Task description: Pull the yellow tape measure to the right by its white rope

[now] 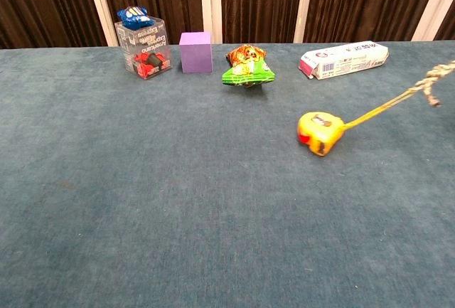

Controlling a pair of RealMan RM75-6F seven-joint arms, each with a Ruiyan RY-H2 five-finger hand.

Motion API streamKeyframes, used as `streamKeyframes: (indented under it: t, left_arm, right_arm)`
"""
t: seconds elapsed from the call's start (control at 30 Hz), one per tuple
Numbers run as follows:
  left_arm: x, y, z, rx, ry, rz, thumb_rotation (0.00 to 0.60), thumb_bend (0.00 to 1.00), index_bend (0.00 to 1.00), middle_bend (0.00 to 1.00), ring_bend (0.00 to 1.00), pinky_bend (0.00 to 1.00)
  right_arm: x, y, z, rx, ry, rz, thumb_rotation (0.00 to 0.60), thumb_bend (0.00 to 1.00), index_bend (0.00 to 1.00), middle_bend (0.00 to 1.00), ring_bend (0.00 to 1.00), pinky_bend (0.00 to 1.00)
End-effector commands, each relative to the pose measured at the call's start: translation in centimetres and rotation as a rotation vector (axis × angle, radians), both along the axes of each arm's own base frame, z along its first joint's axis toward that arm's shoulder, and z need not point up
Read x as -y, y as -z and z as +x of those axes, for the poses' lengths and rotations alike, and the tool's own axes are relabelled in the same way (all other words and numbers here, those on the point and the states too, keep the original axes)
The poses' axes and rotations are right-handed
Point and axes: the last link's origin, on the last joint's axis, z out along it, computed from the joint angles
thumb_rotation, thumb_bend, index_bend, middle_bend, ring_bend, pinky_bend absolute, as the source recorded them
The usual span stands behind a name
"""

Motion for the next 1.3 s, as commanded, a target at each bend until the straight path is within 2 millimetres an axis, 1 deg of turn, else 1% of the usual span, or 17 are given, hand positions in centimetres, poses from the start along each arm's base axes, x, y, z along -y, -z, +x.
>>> streamKeyframes:
  t: [0.03,0.2,0.5,0.67,0.8,0.87,0.9,0.93,0.97,1.0,1.03,1.07,1.3]
  left_arm:
    - [0.0,0.0,0.0,0.0,0.002,0.002,0.6,0.0,0.0,0.0,0.0,0.0]
    - [0.1,0.0,0.0,-0.003,0.002,0.006,0.6,0.0,0.0,0.0,0.0,0.0]
    - [0.1,-0.1,0.1,-0.007,0.004,0.012,0.6,0.0,0.0,0.0,0.0,0.0]
    - [0.1,-0.1,0.0,-0.009,0.004,0.013,0.6,0.0,0.0,0.0,0.0,0.0]
    - [0.1,-0.1,0.0,-0.011,0.004,0.014,0.6,0.0,0.0,0.0,0.0,0.0]
    - [0.1,-0.1,0.0,-0.014,0.004,0.014,0.6,0.0,0.0,0.0,0.0,0.0]
    - [0.1,-0.1,0.0,-0.015,0.003,0.013,0.6,0.0,0.0,0.0,0.0,0.0]
    - [0.1,0.0,0.0,-0.015,0.003,0.013,0.6,0.0,0.0,0.0,0.0,0.0]
    - [0.1,0.0,0.0,-0.015,0.003,0.013,0.6,0.0,0.0,0.0,0.0,0.0]
    - [0.1,-0.1,0.0,-0.016,0.004,0.014,0.6,0.0,0.0,0.0,0.0,0.0]
    - [0.1,-0.1,0.0,-0.017,0.005,0.015,0.6,0.0,0.0,0.0,0.0,0.0]
    - [0.2,-0.1,0.1,-0.018,0.006,0.015,0.6,0.0,0.0,0.0,0.0,0.0]
    - [0.2,-0.1,0.1,-0.025,0.012,0.019,0.6,0.0,0.0,0.0,0.0,0.0]
  right_arm:
    - [0.0,-1.4,-1.2,0.0,0.034,-0.031,0.6,0.49,0.69,0.15,0.0,0.0]
    - [0.0,-3.3,-2.6,-0.01,0.072,-0.072,0.6,0.5,0.69,0.15,0.0,0.0]
    - [0.0,-5.8,-4.4,-0.039,0.126,-0.12,0.6,0.49,0.69,0.15,0.0,0.0]
    - [-0.2,-6.5,-5.1,-0.037,0.152,-0.135,0.6,0.5,0.69,0.15,0.0,0.0]
    - [-0.4,-6.6,-5.4,-0.033,0.16,-0.137,0.6,0.5,0.68,0.15,0.0,0.0]
    - [-0.5,-6.6,-5.3,-0.036,0.158,-0.133,0.6,0.5,0.6,0.14,0.0,0.0]
    - [-0.6,-6.5,-5.3,-0.038,0.156,-0.129,0.6,0.5,0.49,0.12,0.0,0.0]
    - [-0.6,-6.5,-5.3,-0.038,0.156,-0.125,0.6,0.5,0.35,0.09,0.0,0.0]
    - [-0.7,-6.4,-5.2,-0.04,0.156,-0.119,0.6,0.5,0.26,0.06,0.0,0.0]
    - [-0.8,-6.4,-5.2,-0.041,0.156,-0.114,0.6,0.5,0.12,0.02,0.0,0.0]
    - [-1.0,-6.3,-5.1,-0.048,0.156,-0.109,0.6,0.5,0.04,0.01,0.0,0.0]
    - [-1.1,-6.3,-5.0,-0.05,0.154,-0.108,0.6,0.5,0.0,0.0,0.0,0.0]
    - [-2.4,-5.9,-4.1,-0.023,0.116,-0.126,0.6,0.48,0.0,0.0,0.0,0.0]
